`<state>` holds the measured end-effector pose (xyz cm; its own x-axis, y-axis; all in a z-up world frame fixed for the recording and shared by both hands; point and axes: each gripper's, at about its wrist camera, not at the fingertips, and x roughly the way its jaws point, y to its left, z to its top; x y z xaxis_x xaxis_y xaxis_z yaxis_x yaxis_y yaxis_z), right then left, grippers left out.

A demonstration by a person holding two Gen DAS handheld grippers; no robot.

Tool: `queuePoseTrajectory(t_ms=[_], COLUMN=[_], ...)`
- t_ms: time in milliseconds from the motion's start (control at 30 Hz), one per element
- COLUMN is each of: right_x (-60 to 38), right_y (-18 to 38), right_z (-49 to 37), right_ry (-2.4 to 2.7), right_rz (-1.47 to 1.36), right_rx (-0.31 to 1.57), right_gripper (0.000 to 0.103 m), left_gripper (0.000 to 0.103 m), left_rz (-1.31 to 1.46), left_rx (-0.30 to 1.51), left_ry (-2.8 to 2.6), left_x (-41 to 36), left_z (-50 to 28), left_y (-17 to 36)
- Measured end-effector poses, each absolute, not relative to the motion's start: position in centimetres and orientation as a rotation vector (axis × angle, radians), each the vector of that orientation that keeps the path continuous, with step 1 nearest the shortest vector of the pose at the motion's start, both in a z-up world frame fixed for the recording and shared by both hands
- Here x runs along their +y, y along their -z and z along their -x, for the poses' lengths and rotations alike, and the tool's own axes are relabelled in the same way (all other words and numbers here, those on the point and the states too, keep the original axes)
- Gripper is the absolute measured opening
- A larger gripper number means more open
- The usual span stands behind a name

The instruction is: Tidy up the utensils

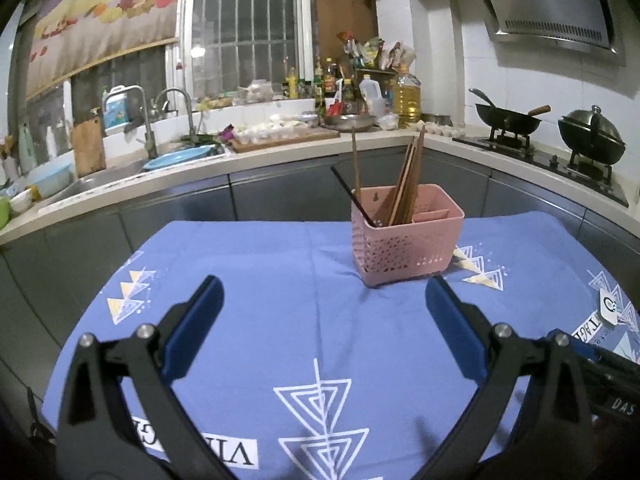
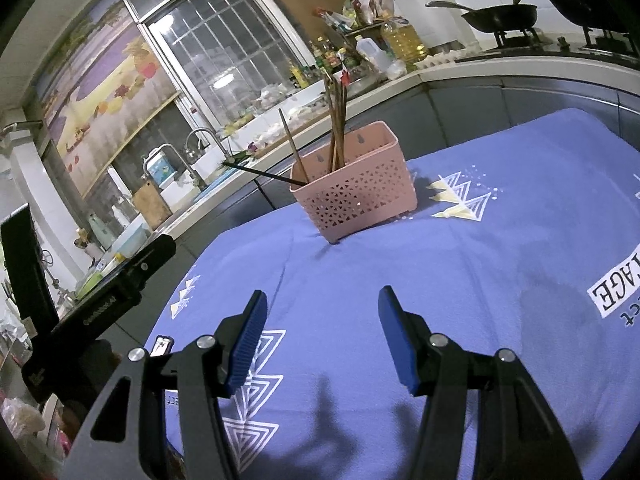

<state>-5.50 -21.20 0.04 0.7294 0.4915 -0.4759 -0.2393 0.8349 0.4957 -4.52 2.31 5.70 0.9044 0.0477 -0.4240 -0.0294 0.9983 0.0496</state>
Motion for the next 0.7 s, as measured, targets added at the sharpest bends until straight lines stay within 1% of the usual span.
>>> queuePoseTrajectory(t_ms=[700], right_x=[-21.9], right_y=[-1.3], right_z=[5.8], right_ry=[-0.414], right_rz=[-0.419], right_rx=[0.594], right_gripper=[0.059], left_gripper=[0.097], left_rz=[-0.053], left_rx=[0.432], left_ry=[-0.071], left_x=[2.8], left_z=[4.8], left_y=[-5.5])
